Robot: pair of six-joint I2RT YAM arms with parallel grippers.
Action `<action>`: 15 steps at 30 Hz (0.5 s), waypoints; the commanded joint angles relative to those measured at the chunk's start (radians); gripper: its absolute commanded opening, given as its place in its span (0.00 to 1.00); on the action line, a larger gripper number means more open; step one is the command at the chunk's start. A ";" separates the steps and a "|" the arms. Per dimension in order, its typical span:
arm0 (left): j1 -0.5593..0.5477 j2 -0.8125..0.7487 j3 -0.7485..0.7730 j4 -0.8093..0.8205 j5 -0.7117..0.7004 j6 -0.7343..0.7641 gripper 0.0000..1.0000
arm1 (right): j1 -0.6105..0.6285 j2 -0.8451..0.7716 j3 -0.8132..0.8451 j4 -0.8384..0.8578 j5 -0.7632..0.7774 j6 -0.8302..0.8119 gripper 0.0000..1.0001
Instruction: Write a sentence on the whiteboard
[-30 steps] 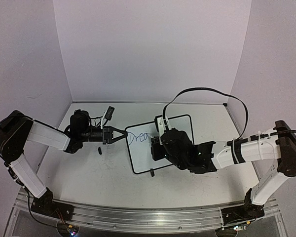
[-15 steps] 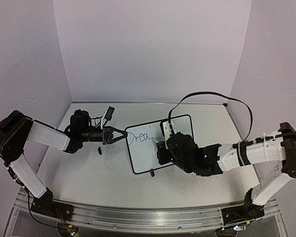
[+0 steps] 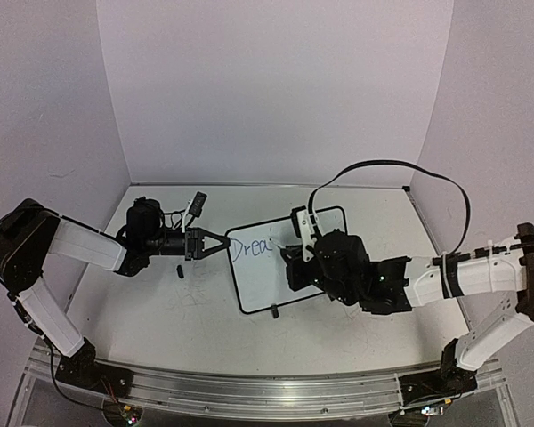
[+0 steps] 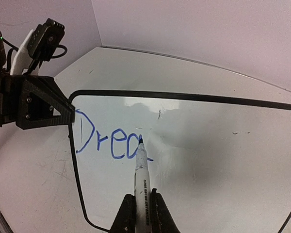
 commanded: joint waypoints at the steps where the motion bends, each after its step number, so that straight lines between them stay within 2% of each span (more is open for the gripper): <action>1: -0.006 -0.020 0.032 0.000 0.043 -0.014 0.00 | -0.001 0.027 0.036 0.012 -0.026 -0.030 0.00; 8: -0.005 -0.022 0.031 -0.003 0.040 -0.014 0.00 | -0.018 0.003 0.007 0.020 -0.010 -0.002 0.00; 15: -0.006 -0.020 0.032 -0.005 0.041 -0.011 0.00 | -0.020 0.015 0.013 0.039 -0.032 -0.049 0.00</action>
